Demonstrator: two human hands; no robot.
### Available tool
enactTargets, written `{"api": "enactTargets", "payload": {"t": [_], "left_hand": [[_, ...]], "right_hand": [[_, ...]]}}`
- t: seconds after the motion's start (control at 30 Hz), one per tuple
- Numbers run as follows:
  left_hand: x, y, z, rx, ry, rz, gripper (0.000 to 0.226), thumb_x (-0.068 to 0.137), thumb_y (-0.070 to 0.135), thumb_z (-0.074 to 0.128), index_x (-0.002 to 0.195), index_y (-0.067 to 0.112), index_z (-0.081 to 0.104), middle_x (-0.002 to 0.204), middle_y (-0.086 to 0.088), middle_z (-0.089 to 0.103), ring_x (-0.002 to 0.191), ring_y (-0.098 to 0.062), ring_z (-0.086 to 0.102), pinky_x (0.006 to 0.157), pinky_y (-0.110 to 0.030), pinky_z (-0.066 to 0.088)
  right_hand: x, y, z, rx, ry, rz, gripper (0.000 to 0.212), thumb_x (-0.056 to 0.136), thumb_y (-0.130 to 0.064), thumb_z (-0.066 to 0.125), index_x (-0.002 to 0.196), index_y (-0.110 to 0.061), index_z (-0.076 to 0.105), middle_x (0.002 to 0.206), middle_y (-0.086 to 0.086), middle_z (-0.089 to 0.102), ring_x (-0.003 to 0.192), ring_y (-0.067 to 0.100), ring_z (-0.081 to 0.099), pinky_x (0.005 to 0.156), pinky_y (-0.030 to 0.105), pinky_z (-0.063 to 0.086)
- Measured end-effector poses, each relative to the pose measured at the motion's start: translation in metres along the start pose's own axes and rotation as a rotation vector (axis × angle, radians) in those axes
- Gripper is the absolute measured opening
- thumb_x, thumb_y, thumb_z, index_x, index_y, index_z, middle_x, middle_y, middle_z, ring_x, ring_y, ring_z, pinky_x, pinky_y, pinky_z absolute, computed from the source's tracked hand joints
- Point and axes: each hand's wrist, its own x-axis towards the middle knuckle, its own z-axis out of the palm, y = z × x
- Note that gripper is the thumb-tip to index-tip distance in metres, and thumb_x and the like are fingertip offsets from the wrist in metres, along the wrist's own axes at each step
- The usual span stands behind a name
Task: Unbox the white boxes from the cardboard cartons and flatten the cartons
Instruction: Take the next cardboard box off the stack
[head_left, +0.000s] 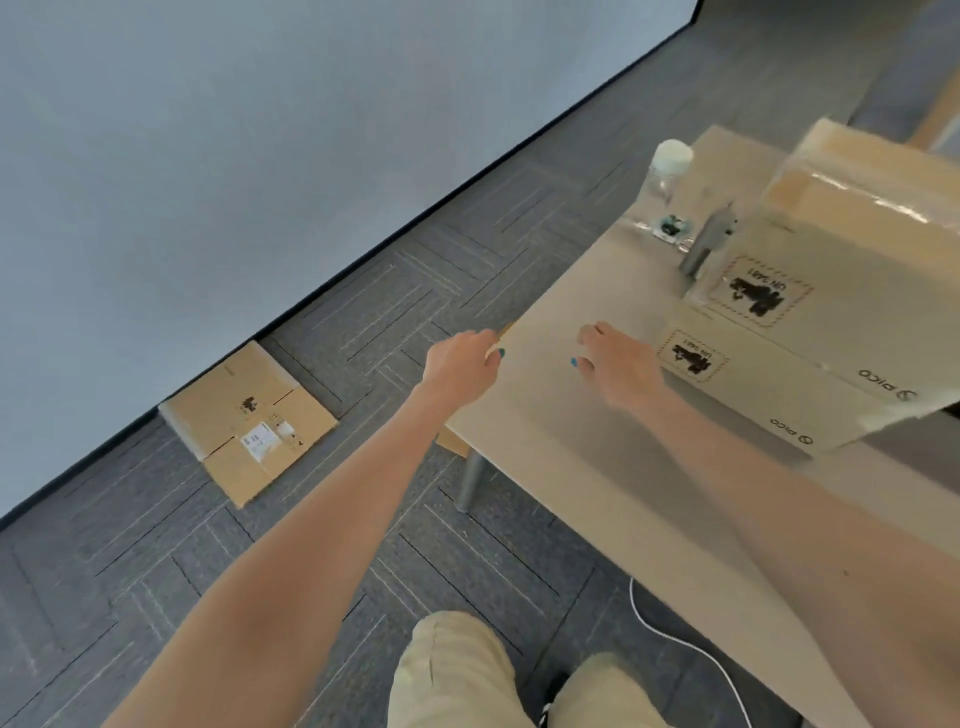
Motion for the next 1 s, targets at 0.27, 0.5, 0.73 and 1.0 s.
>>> {"api": "enactTargets", "payload": {"t": [0.27, 0.5, 0.73, 1.0], "left_hand": [[0.030, 0.158, -0.022, 0.017, 0.094, 0.246, 0.037, 0.105, 0.034, 0.037, 0.137, 0.022, 0.051, 0.131, -0.003, 0.059, 0.112, -0.026, 0.060, 0.090, -0.039, 0.045], [0.048, 0.269, -0.042, -0.025, 0.219, 0.444, 0.038, 0.104, 0.034, 0.039, 0.138, 0.020, 0.050, 0.137, -0.005, 0.055, 0.118, -0.027, 0.056, 0.090, -0.042, 0.045], [0.087, 0.317, -0.045, -0.066, 0.270, 0.454, 0.042, 0.103, 0.035, 0.043, 0.140, 0.015, 0.045, 0.145, -0.008, 0.043, 0.126, -0.032, 0.046, 0.095, -0.049, 0.042], [0.159, 0.331, -0.038, -0.221, 0.119, 0.262, 0.066, 0.096, 0.056, 0.045, 0.144, 0.013, 0.030, 0.140, -0.012, 0.042, 0.120, -0.036, 0.050, 0.084, -0.045, 0.036]], "right_hand": [[-0.075, 0.128, -0.085, -0.032, 0.221, 0.178, 0.030, 0.099, -0.025, 0.046, 0.124, -0.008, 0.051, 0.118, 0.006, 0.056, 0.094, 0.027, 0.060, 0.072, 0.038, 0.050], [-0.123, 0.209, -0.142, -0.051, 0.424, 0.299, 0.026, 0.098, -0.022, 0.048, 0.118, -0.007, 0.054, 0.114, 0.006, 0.056, 0.099, 0.026, 0.056, 0.066, 0.034, 0.045], [-0.144, 0.276, -0.149, -0.053, 0.517, 0.542, 0.032, 0.099, -0.028, 0.043, 0.121, -0.006, 0.052, 0.123, 0.009, 0.051, 0.108, 0.026, 0.049, 0.086, 0.038, 0.040], [-0.116, 0.308, -0.139, 0.591, 0.486, 1.055, 0.076, 0.090, -0.052, 0.050, 0.145, -0.009, 0.020, 0.131, 0.011, 0.052, 0.109, 0.035, 0.055, 0.083, 0.042, 0.043]]}}
